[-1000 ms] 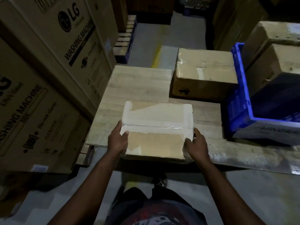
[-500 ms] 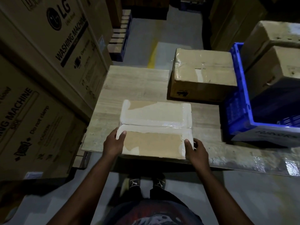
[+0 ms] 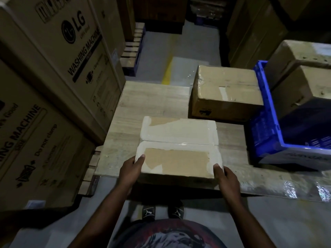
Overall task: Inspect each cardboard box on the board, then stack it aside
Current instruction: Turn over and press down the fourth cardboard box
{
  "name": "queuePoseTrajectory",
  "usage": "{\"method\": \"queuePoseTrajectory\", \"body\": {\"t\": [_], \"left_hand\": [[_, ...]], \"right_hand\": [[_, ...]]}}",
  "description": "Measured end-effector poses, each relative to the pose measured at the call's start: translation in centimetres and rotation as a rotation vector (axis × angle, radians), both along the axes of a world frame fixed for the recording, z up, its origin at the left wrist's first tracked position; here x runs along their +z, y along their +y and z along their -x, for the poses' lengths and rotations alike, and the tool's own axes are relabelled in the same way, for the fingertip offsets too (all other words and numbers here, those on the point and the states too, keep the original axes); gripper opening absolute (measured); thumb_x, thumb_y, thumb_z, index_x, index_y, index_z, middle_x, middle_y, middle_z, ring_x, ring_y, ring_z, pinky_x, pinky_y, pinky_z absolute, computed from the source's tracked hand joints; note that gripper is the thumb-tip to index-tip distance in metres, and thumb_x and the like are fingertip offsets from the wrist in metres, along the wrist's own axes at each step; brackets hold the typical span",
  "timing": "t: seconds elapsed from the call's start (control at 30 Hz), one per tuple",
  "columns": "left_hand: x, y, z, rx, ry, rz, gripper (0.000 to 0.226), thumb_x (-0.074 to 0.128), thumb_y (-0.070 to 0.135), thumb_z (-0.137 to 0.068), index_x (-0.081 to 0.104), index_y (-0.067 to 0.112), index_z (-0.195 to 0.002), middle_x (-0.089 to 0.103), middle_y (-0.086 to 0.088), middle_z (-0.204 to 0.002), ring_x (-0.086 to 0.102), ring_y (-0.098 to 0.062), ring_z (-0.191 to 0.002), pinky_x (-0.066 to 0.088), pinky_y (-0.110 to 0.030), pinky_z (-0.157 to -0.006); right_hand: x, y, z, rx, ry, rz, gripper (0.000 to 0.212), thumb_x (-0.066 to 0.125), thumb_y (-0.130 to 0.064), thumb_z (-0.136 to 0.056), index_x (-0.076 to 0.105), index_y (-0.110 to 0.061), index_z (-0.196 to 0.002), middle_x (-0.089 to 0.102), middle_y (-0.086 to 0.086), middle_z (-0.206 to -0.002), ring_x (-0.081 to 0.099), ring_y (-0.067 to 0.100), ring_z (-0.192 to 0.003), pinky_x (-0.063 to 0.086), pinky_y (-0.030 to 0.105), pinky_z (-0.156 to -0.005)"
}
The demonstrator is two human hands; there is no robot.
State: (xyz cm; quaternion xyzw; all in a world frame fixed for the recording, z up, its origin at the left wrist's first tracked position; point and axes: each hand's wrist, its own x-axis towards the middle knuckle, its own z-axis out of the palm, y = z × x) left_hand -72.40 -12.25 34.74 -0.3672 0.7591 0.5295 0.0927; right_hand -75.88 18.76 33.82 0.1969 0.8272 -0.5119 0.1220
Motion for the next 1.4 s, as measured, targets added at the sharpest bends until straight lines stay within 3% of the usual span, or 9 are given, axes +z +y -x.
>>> {"method": "queuePoseTrajectory", "body": {"t": [0.13, 0.3, 0.4, 0.53, 0.8, 0.97, 1.13, 1.3, 1.4], "left_hand": [[1.5, -1.6, 0.9, 0.037, 0.077, -0.102, 0.038, 0.061, 0.049, -0.093, 0.071, 0.021, -0.117, 0.072, -0.002, -0.112, 0.066, -0.025, -0.101, 0.052, -0.046, -0.096], [3.8, -3.1, 2.2, 0.026, 0.181, -0.184, 0.059, 0.061, 0.077, -0.066, 0.076, 0.033, -0.102, 0.076, 0.005, -0.103, 0.070, -0.024, -0.098, 0.053, -0.050, -0.094], [4.7, -3.3, 2.5, -0.004, 0.247, -0.137, 0.044, 0.060, 0.063, -0.072, 0.076, 0.029, -0.093, 0.076, 0.004, -0.092, 0.070, -0.023, -0.094, 0.053, -0.044, -0.089], [4.8, -3.2, 2.4, -0.025, 0.303, -0.012, 0.022, 0.063, 0.042, -0.091, 0.072, 0.027, -0.104, 0.075, 0.006, -0.089, 0.071, -0.018, -0.087, 0.057, -0.043, -0.084], [3.9, -3.0, 3.5, -0.079, 0.305, 0.100, 0.040, 0.044, 0.045, -0.103, 0.051, 0.029, -0.139, 0.063, 0.010, -0.116, 0.060, -0.015, -0.104, 0.046, -0.033, -0.090], [3.7, -3.2, 5.4, -0.136, 0.315, 0.222, 0.045, 0.041, 0.047, -0.103, 0.046, 0.024, -0.141, 0.059, 0.009, -0.109, 0.056, -0.016, -0.096, 0.038, -0.029, -0.079], [3.1, -4.3, 8.9, -0.142, 0.237, 0.232, 0.048, 0.042, 0.050, -0.101, 0.051, 0.019, -0.137, 0.062, 0.000, -0.112, 0.059, -0.026, -0.106, 0.040, -0.031, -0.081], [2.5, -4.4, 9.2, -0.134, 0.233, 0.231, 0.047, 0.041, 0.051, -0.102, 0.054, 0.020, -0.136, 0.065, -0.002, -0.120, 0.059, -0.024, -0.107, 0.044, -0.032, -0.086], [2.3, -4.7, 8.6, 0.046, 0.273, -0.101, 0.050, 0.030, 0.051, -0.105, 0.062, 0.021, -0.129, 0.068, -0.007, -0.120, 0.062, -0.029, -0.113, 0.049, -0.042, -0.099]], "right_hand": [[2.1, -0.5, 0.4, -0.055, 0.071, 0.125, 0.015, 0.058, -0.039, -0.100, 0.069, -0.029, -0.096, 0.071, -0.008, -0.101, 0.065, 0.019, -0.101, 0.050, 0.043, -0.093], [4.4, -1.1, 0.9, -0.022, 0.202, 0.127, 0.035, 0.053, -0.049, -0.086, 0.068, -0.027, -0.109, 0.069, -0.012, -0.106, 0.063, 0.006, -0.100, 0.052, 0.038, -0.083], [5.0, -1.3, 1.2, 0.020, 0.239, 0.098, 0.033, 0.060, -0.028, -0.097, 0.057, -0.019, -0.129, 0.064, -0.012, -0.113, 0.061, 0.008, -0.106, 0.050, 0.029, -0.075], [5.5, -1.4, 2.3, 0.050, 0.225, 0.060, 0.046, 0.063, -0.015, -0.095, 0.049, -0.027, -0.137, 0.061, -0.010, -0.122, 0.060, 0.013, -0.109, 0.055, 0.036, -0.081], [4.7, -3.2, 3.8, 0.068, 0.282, 0.044, 0.043, 0.060, -0.039, -0.097, 0.051, -0.031, -0.138, 0.065, -0.005, -0.125, 0.066, 0.013, -0.108, 0.061, 0.050, -0.084], [4.3, -4.2, 5.7, 0.066, 0.336, 0.068, 0.025, 0.050, -0.059, -0.093, 0.055, -0.056, -0.118, 0.069, -0.016, -0.114, 0.067, 0.006, -0.104, 0.058, 0.039, -0.083], [4.4, -4.8, 8.9, 0.048, 0.288, 0.105, 0.025, 0.055, -0.041, -0.102, 0.062, -0.031, -0.124, 0.071, -0.007, -0.113, 0.068, 0.015, -0.105, 0.059, 0.041, -0.085], [3.7, -4.7, 9.6, 0.040, 0.268, 0.111, 0.027, 0.054, -0.040, -0.102, 0.060, -0.032, -0.127, 0.070, -0.004, -0.117, 0.068, 0.015, -0.105, 0.059, 0.048, -0.086], [3.8, -4.2, 9.4, 0.005, 0.217, 0.220, 0.029, 0.049, -0.037, -0.105, 0.061, -0.027, -0.130, 0.072, -0.002, -0.116, 0.070, 0.016, -0.102, 0.061, 0.039, -0.079]]}}
